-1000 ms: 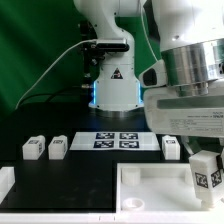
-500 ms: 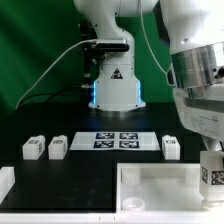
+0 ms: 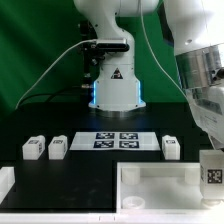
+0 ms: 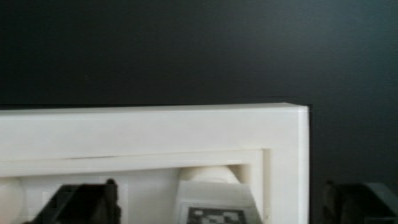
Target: Assemble one leg
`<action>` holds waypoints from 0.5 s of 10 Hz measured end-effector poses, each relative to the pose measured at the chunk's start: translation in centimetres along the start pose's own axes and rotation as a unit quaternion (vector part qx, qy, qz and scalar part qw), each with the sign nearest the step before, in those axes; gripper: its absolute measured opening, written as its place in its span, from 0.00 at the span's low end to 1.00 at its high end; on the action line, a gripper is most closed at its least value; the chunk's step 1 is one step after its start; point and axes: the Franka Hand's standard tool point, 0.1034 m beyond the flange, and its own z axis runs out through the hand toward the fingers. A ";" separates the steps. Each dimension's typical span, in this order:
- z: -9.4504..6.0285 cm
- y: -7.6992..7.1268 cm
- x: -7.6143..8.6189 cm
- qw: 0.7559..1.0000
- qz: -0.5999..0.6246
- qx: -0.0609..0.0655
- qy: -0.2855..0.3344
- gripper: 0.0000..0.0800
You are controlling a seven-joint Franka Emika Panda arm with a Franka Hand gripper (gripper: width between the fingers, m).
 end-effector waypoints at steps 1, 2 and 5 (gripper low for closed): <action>0.0 0.0 0.0 1.000 -0.010 0.000 0.000 0.77; 0.0 0.0 0.1 0.999 -0.040 0.000 0.000 0.80; -0.3 0.1 1.6 0.968 -0.249 -0.017 0.004 0.81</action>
Offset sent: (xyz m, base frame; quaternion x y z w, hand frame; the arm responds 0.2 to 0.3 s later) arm -0.0055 -0.0168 0.0054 -0.0557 -0.0119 -0.1705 0.9837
